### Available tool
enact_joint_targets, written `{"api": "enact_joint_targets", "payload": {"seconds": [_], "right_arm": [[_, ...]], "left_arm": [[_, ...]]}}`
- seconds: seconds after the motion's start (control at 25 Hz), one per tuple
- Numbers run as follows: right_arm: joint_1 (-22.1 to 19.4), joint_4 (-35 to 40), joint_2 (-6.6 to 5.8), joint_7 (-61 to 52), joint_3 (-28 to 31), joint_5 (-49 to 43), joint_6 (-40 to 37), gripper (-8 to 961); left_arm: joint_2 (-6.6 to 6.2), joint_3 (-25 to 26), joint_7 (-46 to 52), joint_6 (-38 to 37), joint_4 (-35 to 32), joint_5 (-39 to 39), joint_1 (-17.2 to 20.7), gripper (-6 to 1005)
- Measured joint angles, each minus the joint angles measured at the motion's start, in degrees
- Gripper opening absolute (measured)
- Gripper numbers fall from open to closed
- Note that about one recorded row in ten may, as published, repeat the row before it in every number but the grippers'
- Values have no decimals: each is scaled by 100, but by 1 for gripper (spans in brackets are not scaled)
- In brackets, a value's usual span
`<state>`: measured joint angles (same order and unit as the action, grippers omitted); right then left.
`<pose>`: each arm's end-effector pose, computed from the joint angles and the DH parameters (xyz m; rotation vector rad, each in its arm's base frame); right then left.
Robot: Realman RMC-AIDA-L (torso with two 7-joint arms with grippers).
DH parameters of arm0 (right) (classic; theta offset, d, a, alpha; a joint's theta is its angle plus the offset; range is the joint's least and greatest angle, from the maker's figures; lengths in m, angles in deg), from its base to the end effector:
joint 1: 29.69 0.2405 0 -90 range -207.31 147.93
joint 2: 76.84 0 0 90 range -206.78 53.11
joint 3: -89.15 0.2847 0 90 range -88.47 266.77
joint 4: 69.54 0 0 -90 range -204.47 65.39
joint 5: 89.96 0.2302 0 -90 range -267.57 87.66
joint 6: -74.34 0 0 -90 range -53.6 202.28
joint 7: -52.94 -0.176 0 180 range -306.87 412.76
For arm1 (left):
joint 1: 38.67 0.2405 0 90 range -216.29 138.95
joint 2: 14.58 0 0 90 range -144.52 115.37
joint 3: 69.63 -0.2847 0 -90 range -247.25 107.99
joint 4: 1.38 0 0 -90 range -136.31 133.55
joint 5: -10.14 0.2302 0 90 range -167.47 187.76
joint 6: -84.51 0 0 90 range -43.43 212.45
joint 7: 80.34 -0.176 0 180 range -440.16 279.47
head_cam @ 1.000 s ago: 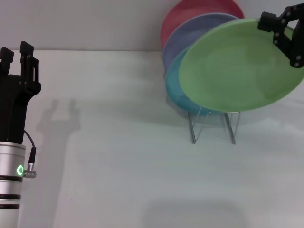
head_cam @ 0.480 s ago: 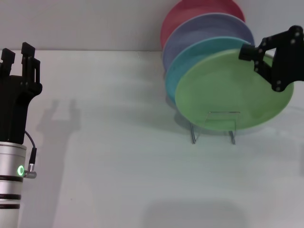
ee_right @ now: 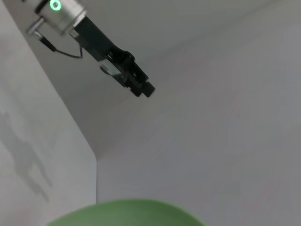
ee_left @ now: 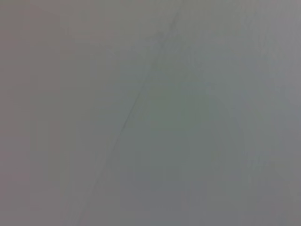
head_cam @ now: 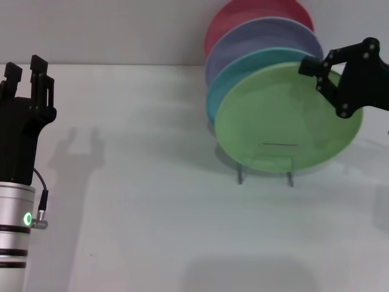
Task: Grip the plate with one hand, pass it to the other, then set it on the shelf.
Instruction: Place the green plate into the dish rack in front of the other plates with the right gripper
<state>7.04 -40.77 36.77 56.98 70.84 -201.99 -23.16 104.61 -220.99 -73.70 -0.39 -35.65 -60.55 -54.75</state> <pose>0.2624 0.4040 0.0314 -2.0330 -1.0567 0.4537 -0.2774 0.3240 -0.0551 -1.3398 -0.6319 -1.2216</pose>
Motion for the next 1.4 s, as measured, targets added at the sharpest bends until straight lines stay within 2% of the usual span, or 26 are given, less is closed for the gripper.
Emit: {"api": "enact_joint_targets", "payload": {"seconds": [0.2, 0.68, 1.04, 1.4], "right_arm": [[-42, -29, 126, -10, -26, 18, 120, 36], [-155, 36, 235, 39, -8, 16, 121, 191], [-227, 59, 283, -86, 25, 179, 76, 200], [-297, 55, 382, -744, 1, 325, 109, 201]], "left_arm": [[0, -16, 15, 0, 0, 4, 4, 477], [0, -34, 37, -7, 0, 3, 13, 477], [0, -31, 44, -5, 0, 10, 0, 476], [-6, -25, 56, -14, -1, 12, 0, 477]]}}
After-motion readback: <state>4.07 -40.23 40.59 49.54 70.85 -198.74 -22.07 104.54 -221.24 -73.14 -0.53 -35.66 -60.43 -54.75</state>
